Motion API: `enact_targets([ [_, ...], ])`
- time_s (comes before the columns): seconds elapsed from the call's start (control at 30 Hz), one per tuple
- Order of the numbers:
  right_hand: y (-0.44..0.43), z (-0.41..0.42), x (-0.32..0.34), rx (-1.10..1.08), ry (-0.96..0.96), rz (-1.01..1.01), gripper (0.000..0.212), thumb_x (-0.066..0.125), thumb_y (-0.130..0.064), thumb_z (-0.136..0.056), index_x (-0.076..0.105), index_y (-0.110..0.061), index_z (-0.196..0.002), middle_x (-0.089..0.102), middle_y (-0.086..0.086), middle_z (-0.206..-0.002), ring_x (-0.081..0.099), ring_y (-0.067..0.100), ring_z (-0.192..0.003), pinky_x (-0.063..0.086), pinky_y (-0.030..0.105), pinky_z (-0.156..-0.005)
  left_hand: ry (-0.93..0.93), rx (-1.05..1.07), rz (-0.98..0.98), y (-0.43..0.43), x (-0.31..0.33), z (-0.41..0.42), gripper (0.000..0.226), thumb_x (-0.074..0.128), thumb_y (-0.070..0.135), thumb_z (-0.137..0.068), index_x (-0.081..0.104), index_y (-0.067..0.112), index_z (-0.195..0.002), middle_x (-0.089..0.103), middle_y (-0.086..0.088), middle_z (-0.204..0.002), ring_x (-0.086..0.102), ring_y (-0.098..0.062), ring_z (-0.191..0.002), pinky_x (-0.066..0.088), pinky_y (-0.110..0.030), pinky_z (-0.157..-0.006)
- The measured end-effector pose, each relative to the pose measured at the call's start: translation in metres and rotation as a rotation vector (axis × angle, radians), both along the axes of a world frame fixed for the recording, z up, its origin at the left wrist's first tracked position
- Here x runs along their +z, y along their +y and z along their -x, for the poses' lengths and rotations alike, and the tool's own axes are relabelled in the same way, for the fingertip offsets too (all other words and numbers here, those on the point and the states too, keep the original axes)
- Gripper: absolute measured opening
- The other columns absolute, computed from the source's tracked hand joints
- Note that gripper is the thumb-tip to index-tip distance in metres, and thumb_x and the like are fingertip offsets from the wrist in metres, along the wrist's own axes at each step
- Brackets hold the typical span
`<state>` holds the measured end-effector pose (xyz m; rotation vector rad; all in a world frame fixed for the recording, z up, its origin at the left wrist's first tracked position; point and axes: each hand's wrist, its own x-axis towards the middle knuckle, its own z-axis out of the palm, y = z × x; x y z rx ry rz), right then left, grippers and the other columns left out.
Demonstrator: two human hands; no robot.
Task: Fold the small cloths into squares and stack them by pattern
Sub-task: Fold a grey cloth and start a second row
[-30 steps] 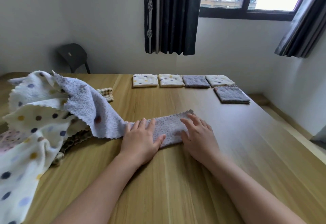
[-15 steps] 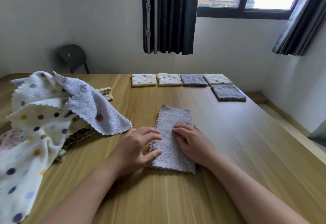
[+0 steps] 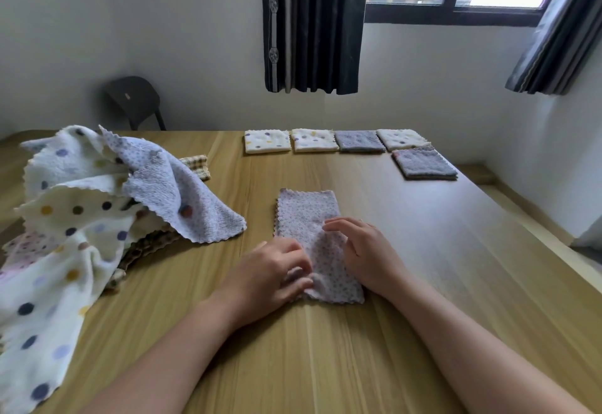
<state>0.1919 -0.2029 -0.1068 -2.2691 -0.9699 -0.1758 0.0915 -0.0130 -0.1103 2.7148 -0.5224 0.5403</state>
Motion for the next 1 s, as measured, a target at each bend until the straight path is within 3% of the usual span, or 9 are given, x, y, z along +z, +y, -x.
enact_targets([
  [0.13,-0.004,-0.003,0.0,-0.005,0.063,0.063,0.052,0.041,-0.016,-0.076,0.064,-0.015,-0.122,0.062,0.004,-0.128,0.057,0.027,-0.118,0.044,0.045,-0.101,0.046,0.12,0.301,-0.003,-0.003,0.0,0.015,0.055,0.039,-0.088,0.057,0.025,-0.084,0.056,0.014,-0.077,0.053,-0.004,-0.072,0.042,-0.025,-0.067],
  [0.23,-0.009,-0.004,-0.003,0.086,0.032,0.121,0.062,0.051,0.007,-0.077,0.056,-0.022,-0.132,0.055,-0.003,-0.137,0.044,0.016,-0.134,0.024,0.045,-0.117,0.087,0.164,0.51,0.001,0.0,0.001,0.012,0.059,0.029,-0.093,0.057,0.025,-0.082,0.062,0.008,-0.068,0.057,-0.001,-0.059,0.047,-0.024,-0.058],
  [0.3,-0.008,0.0,-0.001,0.218,0.027,0.081,0.065,0.053,0.005,-0.075,0.054,-0.024,-0.133,0.055,-0.004,-0.138,0.041,0.012,-0.136,0.022,0.036,-0.118,0.077,0.195,0.542,0.0,0.003,0.0,0.011,0.061,0.023,-0.094,0.059,0.024,-0.082,0.062,0.012,-0.066,0.054,0.003,-0.054,0.039,-0.013,-0.055],
  [0.43,-0.001,0.009,-0.001,0.308,0.075,-0.115,0.029,0.059,-0.009,-0.084,0.071,-0.015,-0.11,0.072,-0.006,-0.102,0.068,0.009,-0.095,0.054,0.035,-0.079,0.145,0.146,0.656,0.002,0.008,0.003,0.028,0.041,0.042,-0.09,0.063,0.025,-0.094,0.067,0.013,-0.076,0.062,-0.002,-0.071,0.045,-0.017,-0.064],
  [0.6,-0.002,0.01,0.004,0.236,0.294,-0.272,0.023,0.053,-0.019,-0.09,0.074,-0.012,-0.098,0.074,-0.001,-0.092,0.068,0.02,-0.088,0.053,0.043,-0.079,0.171,0.051,0.168,0.019,0.011,0.01,0.061,0.047,0.058,-0.076,0.042,0.036,-0.132,0.056,0.021,-0.118,0.047,0.008,-0.1,0.038,-0.021,-0.088],
  [0.7,0.0,0.008,0.004,0.204,0.353,-0.342,0.035,0.054,-0.032,-0.088,0.069,-0.001,-0.09,0.07,0.016,-0.089,0.063,0.038,-0.089,0.048,0.057,-0.082,0.097,0.044,0.028,0.019,0.01,0.009,0.08,0.057,0.063,-0.073,0.025,0.04,-0.142,0.049,0.025,-0.126,0.042,0.01,-0.103,0.03,-0.012,-0.087],
  [0.8,0.0,0.006,0.002,0.189,0.391,-0.379,0.045,0.054,-0.038,-0.084,0.066,0.004,-0.088,0.067,0.024,-0.089,0.06,0.045,-0.091,0.046,0.061,-0.082,-0.027,0.061,0.105,0.016,0.003,0.006,0.05,0.058,0.031,-0.082,0.045,0.033,-0.13,0.064,0.012,-0.115,0.061,-0.011,-0.094,0.04,-0.018,-0.077],
  [0.87,0.001,0.006,0.003,0.206,0.37,-0.36,0.042,0.054,-0.037,-0.085,0.066,0.003,-0.087,0.067,0.023,-0.088,0.06,0.044,-0.089,0.046,0.06,-0.08,-0.054,0.058,0.269,0.015,0.003,0.005,0.037,0.053,0.016,-0.079,0.058,0.031,-0.113,0.068,0.014,-0.107,0.064,-0.007,-0.09,0.046,-0.019,-0.075],
  [1.0,-0.001,0.008,0.005,0.235,0.269,-0.371,0.023,0.061,-0.023,-0.087,0.071,-0.003,-0.092,0.072,0.01,-0.087,0.066,0.031,-0.084,0.051,0.05,-0.077,-0.037,0.086,0.341,0.013,-0.002,0.005,0.02,0.051,0.029,-0.084,0.058,0.033,-0.102,0.068,0.011,-0.085,0.06,-0.004,-0.073,0.048,-0.029,-0.064],
])
